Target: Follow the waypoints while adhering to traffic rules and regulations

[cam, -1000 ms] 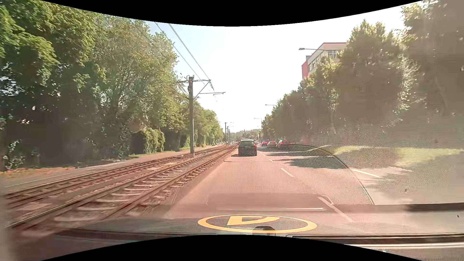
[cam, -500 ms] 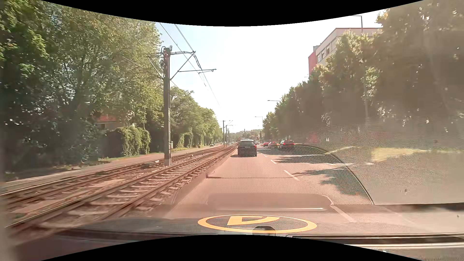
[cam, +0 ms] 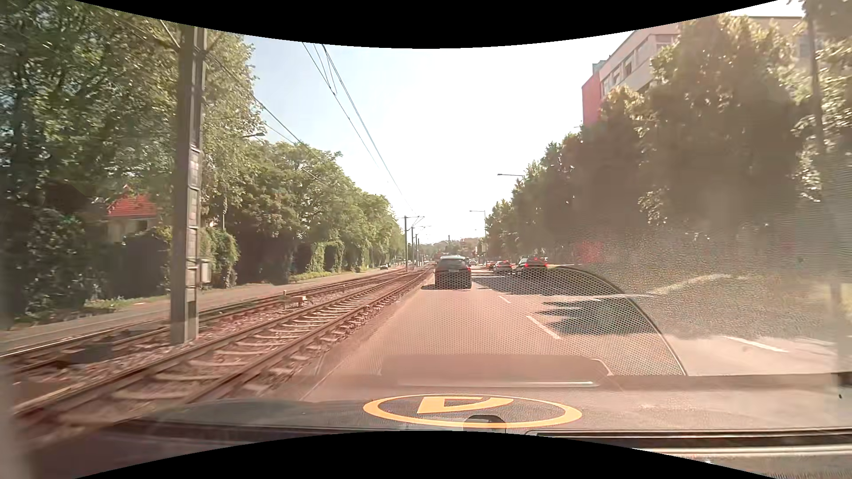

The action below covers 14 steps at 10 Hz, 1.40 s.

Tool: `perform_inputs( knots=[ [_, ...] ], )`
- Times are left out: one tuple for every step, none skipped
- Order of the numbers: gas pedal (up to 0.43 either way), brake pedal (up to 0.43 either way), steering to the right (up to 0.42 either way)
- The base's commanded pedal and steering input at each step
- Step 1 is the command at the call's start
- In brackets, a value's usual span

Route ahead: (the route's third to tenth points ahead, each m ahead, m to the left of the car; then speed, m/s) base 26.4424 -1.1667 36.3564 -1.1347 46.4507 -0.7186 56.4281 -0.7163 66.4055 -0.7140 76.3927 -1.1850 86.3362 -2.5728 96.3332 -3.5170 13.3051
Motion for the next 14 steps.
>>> perform_inputs(
  knots=[
    [0.079,0.0,-0.002],
    [0.079,0.0,-0.002],
    [0.079,0.0,-0.002],
    [0.079,0.0,-0.002],
    [0.079,0.0,-0.002],
    [0.079,0.0,-0.002],
    [0.079,0.0,-0.002],
    [0.079,0.0,-0.002],
    [0.079,0.0,-0.002],
    [0.067,0.0,-0.002],
    [0.067,0.0,-0.002],
    [0.067,0.0,-0.002],
    [0.079,0.0,-0.002],
    [0.087,0.0,-0.002]
  ],
)
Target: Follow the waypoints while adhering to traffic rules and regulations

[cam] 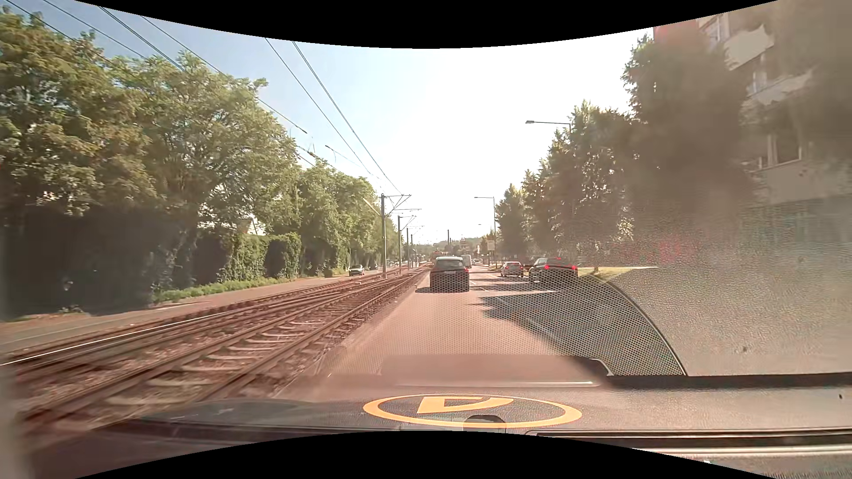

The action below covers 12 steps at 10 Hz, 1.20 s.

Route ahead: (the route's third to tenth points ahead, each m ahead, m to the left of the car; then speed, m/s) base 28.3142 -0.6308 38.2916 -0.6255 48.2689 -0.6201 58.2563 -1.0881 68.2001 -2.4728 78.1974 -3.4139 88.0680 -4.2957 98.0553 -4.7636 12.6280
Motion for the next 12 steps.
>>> perform_inputs(
  knots=[
    [0.11,0.0,-0.002],
    [0.118,0.0,-0.004],
    [0.118,0.0,-0.005],
    [0.138,0.0,-0.006],
    [0.169,0.0,-0.006],
    [0.169,0.0,-0.006],
    [0.157,0.0,-0.008],
    [0.15,0.0,-0.009],
    [0.13,0.0,-0.009],
    [0.13,0.0,-0.009],
    [0.13,0.0,-0.009],
    [0.13,0.0,-0.009]
  ],
)
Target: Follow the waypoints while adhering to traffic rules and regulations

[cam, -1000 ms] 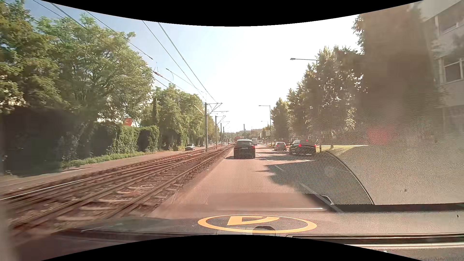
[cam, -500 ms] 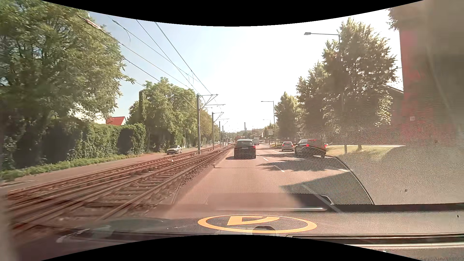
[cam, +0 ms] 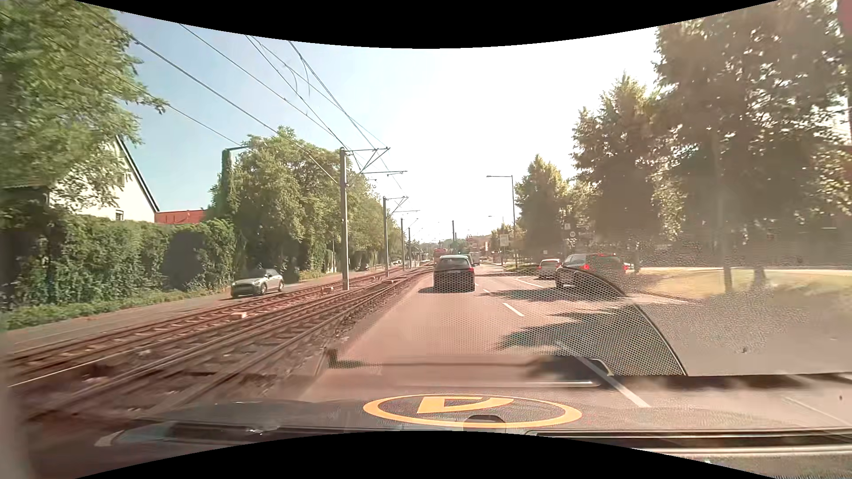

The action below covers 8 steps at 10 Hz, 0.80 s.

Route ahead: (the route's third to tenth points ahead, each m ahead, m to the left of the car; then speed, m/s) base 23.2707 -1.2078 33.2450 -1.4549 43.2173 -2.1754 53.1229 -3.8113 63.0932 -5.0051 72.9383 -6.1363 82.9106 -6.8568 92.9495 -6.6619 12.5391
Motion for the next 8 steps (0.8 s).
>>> perform_inputs(
  knots=[
    [0.11,0.0,-0.009],
    [0.11,0.0,-0.009],
    [0.11,0.0,-0.009],
    [0.11,0.0,-0.009],
    [0.098,0.0,-0.009],
    [0.098,0.0,-0.009],
    [0.098,0.0,-0.008],
    [0.098,0.0,-0.008]
  ],
)
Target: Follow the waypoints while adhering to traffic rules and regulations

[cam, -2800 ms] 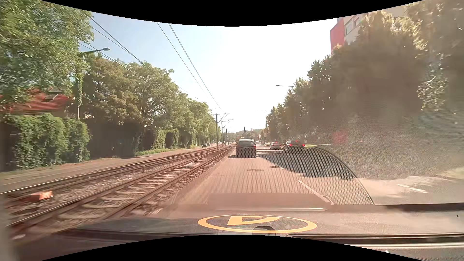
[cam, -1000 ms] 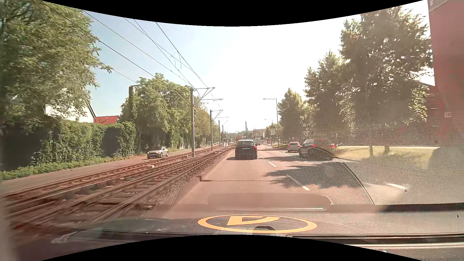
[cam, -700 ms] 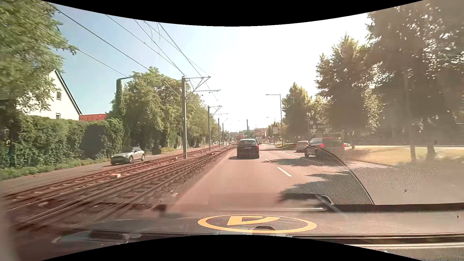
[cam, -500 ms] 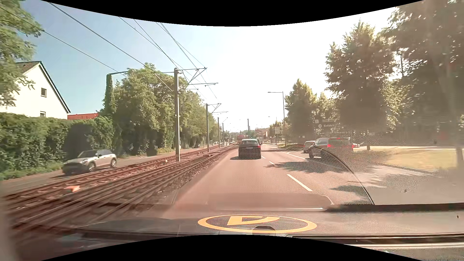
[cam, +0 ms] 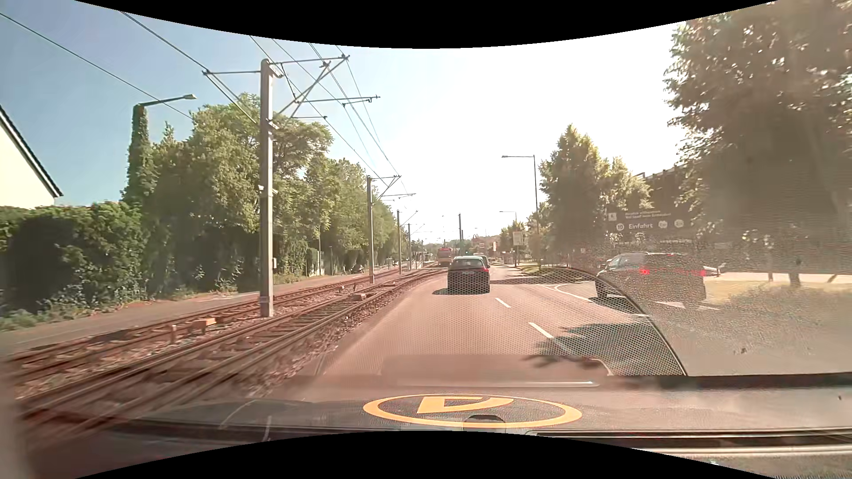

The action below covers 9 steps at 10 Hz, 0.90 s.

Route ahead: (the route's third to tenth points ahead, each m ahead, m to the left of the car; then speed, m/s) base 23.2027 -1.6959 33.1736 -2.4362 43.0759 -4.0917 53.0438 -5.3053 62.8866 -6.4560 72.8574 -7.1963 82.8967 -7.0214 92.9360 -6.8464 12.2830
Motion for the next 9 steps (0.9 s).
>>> perform_inputs(
  knots=[
    [0.098,0.0,-0.008],
    [0.098,0.0,-0.006],
    [0.098,0.0,-0.005],
    [0.098,0.0,-0.004],
    [0.098,0.0,-0.002],
    [0.098,0.0,0.002],
    [0.087,0.0,0.005],
    [0.087,0.0,0.008],
    [0.087,0.0,0.011]
  ],
)
